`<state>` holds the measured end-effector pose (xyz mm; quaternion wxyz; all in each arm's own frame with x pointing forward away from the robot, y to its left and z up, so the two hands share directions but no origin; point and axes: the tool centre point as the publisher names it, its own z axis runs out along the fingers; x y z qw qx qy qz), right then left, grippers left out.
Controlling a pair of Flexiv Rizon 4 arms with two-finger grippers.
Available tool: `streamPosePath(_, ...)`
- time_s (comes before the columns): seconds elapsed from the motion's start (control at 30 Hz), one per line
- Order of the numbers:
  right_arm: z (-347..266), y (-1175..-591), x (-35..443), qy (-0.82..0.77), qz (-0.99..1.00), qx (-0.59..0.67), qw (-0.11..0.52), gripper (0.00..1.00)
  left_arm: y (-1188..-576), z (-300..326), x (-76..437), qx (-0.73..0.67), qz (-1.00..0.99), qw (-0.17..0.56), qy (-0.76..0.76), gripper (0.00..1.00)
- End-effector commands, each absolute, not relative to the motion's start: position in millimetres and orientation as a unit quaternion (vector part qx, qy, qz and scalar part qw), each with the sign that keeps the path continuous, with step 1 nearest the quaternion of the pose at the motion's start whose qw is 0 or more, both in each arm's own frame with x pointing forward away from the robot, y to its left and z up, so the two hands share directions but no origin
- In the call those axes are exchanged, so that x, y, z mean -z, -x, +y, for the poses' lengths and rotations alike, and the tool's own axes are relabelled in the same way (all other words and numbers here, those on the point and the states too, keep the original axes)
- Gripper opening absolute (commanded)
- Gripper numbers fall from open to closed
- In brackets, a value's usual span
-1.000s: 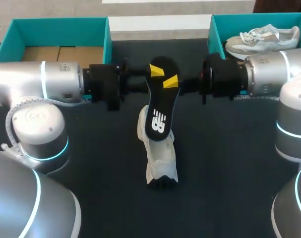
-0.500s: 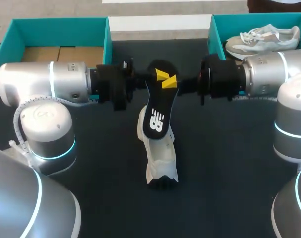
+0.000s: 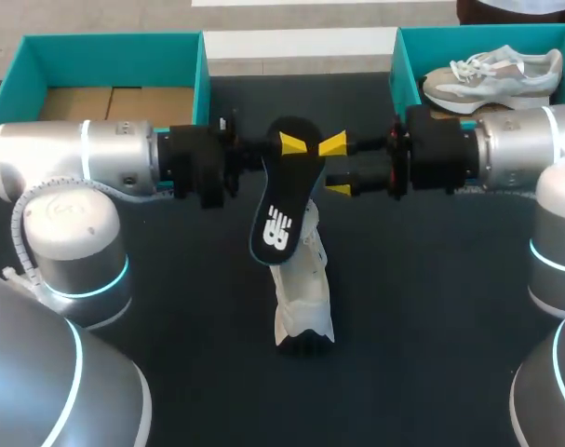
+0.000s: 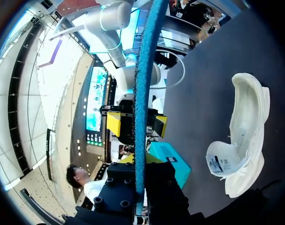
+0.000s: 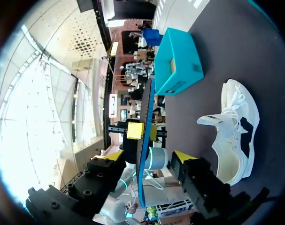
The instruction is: Take the shoe out of the shoebox, open the shoe tongue, remove and reinsert the insole, then place the shoe into the shoebox
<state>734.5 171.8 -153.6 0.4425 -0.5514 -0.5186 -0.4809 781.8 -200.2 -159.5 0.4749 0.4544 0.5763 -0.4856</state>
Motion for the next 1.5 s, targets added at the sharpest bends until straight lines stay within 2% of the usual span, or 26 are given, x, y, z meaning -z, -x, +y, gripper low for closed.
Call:
streamPosePath(0.03,152,-725,154,0.557,-0.523,0.48,0.431,1.0,-772,-177,160,0.489,0.574,0.471,-0.458,0.0)
streamPosePath(0.27,130,-723,155,0.559,-0.532,0.481,0.416,1.0,-763,-157,160,0.508,0.551,0.479,-0.457,0.0)
streamPosePath(0.37,123,-725,157,0.588,-0.528,0.477,0.384,1.0,-761,-153,153,0.509,0.557,0.487,-0.44,0.0)
streamPosePath(0.83,123,-725,157,0.588,-0.528,0.477,0.384,1.0,-762,-151,150,0.513,0.557,0.49,-0.432,0.0)
streamPosePath(0.87,121,-726,154,0.56,-0.577,0.485,0.344,1.0,-762,-151,150,0.513,0.557,0.49,-0.432,0.0)
streamPosePath(0.9,119,-728,154,0.561,-0.592,0.473,0.333,1.0,-762,-151,150,0.513,0.557,0.49,-0.432,0.0)
streamPosePath(0.93,116,-728,154,0.536,-0.636,0.48,0.281,1.0,-762,-151,150,0.513,0.557,0.49,-0.432,0.0)
streamPosePath(1.07,114,-722,149,0.424,-0.735,0.497,0.181,1.0,-762,-151,150,0.513,0.557,0.49,-0.432,0.0)
streamPosePath(1.13,113,-720,150,0.36,-0.772,0.5,0.155,1.0,-762,-151,150,0.513,0.557,0.49,-0.432,0.0)
streamPosePath(1.27,111,-721,151,0.244,-0.815,0.504,0.149,1.0,-762,-151,150,0.513,0.557,0.49,-0.432,0.0)
streamPosePath(1.5,111,-721,151,0.244,-0.815,0.504,0.149,1.0,-762,-151,150,0.513,0.557,0.49,-0.432,0.0)
